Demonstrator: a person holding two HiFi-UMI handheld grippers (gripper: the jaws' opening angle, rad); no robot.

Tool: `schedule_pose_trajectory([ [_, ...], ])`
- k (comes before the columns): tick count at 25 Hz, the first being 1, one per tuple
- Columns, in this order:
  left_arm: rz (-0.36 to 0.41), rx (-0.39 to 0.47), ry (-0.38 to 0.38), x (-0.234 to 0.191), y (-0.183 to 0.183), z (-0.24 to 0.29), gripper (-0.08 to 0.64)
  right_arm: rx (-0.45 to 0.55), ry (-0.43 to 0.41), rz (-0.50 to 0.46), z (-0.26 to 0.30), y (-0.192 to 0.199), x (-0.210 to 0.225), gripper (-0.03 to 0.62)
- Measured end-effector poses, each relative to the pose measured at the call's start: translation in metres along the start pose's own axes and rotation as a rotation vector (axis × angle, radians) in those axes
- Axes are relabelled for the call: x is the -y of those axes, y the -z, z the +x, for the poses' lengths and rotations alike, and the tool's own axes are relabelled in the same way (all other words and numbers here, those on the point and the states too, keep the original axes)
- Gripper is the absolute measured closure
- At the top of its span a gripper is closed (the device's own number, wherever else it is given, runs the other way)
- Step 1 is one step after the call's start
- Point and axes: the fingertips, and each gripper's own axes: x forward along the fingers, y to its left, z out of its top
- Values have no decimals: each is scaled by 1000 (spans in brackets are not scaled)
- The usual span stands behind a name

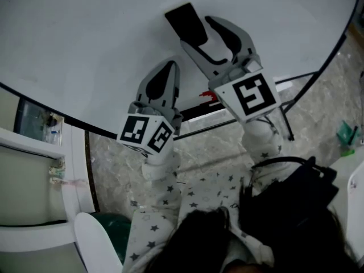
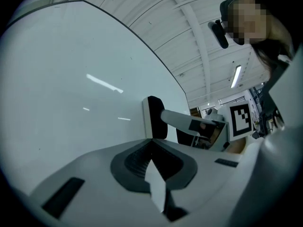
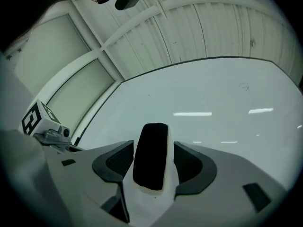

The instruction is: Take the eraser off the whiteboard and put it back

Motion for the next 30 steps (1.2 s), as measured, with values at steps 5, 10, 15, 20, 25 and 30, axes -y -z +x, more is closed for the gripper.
schedule_pose_trajectory([
  [5,-11,18,47,-7,-5,1,559,-22,50,-75,13,-5,-2,328],
  [10,-13,32,76,-14,-11,1,558,-56,95,-130,26,-5,-5,327],
  [15,-21,30,102,-18,-9,2,558,-102,152,-168,34,4,-3,328],
  [20,-26,23,114,-21,-6,0,558,-121,222,-195,38,6,0,328],
  [25,-37,14,117,-21,-1,-2,558,-110,242,-173,38,6,1,328],
  [30,-37,17,128,-15,1,-3,558,-114,229,-153,36,4,2,331],
])
